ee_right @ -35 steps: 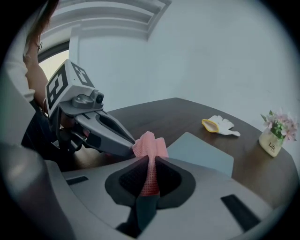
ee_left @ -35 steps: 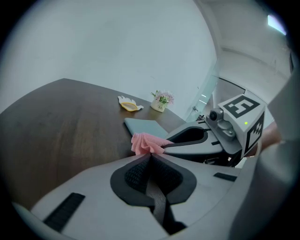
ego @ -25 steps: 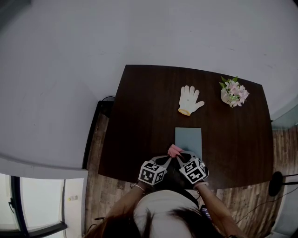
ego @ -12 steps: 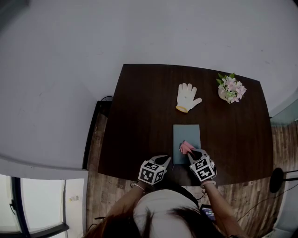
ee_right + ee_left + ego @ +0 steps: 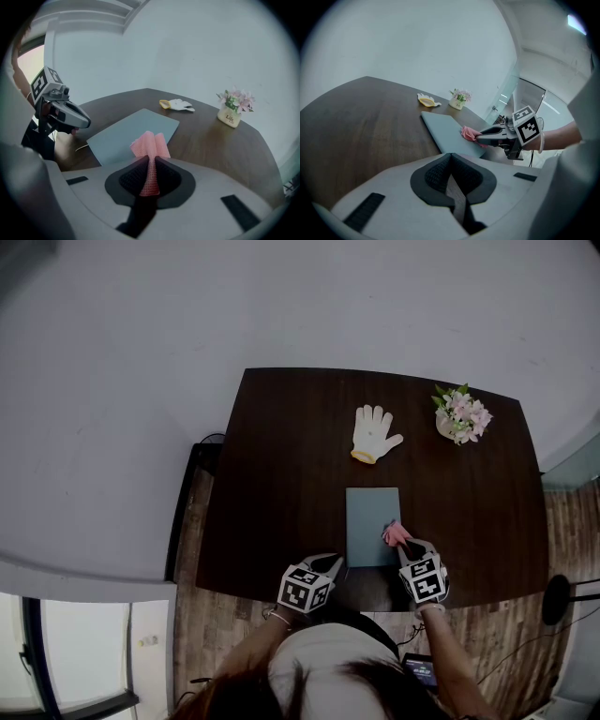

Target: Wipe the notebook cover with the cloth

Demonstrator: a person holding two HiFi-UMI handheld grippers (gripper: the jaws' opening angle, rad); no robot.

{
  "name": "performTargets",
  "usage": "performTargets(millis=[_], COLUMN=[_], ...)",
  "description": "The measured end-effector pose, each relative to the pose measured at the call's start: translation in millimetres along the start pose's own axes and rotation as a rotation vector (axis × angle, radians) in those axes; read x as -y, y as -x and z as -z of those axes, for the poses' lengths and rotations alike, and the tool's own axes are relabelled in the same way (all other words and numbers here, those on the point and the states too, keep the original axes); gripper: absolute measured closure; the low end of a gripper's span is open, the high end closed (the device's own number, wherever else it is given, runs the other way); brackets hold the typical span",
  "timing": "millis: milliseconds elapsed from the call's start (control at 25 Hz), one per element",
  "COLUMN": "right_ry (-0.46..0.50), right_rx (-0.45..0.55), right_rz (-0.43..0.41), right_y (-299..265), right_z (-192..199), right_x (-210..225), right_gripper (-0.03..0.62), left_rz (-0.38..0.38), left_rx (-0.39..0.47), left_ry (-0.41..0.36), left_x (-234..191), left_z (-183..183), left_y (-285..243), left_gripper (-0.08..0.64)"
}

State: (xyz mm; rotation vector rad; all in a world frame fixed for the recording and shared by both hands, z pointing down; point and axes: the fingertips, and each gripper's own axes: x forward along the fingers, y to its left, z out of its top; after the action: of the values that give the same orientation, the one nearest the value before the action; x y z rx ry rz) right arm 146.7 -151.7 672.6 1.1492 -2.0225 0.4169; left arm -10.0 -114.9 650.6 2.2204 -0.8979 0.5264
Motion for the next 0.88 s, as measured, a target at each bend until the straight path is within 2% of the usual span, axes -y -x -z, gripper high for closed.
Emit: performTargets(millis=[200, 440, 600, 880], right_ry=[-0.036, -0.071, -0.061, 0.016], right_rx=[-0.005, 0.068, 0.118, 0.185], right_rz=[0.071, 0.073, 0.002, -0.233], right_y=[10, 25, 31, 23], right_z=[9, -8, -29, -61], right_x=[21, 23, -6, -88], right_gripper=[0.551, 0.551, 0.551, 0.551], left_rz=[0.002, -0.007, -0.019, -0.058], left_rx=[0.005, 0.014, 0.022, 0.059], left_ry=[0.002, 0.013, 0.016, 0.045], left_x=[4, 7, 8, 3], left_z=[1, 3, 4, 2], left_y=[1, 1, 3, 9], left_gripper=[0.540, 0.541, 0.541, 0.541])
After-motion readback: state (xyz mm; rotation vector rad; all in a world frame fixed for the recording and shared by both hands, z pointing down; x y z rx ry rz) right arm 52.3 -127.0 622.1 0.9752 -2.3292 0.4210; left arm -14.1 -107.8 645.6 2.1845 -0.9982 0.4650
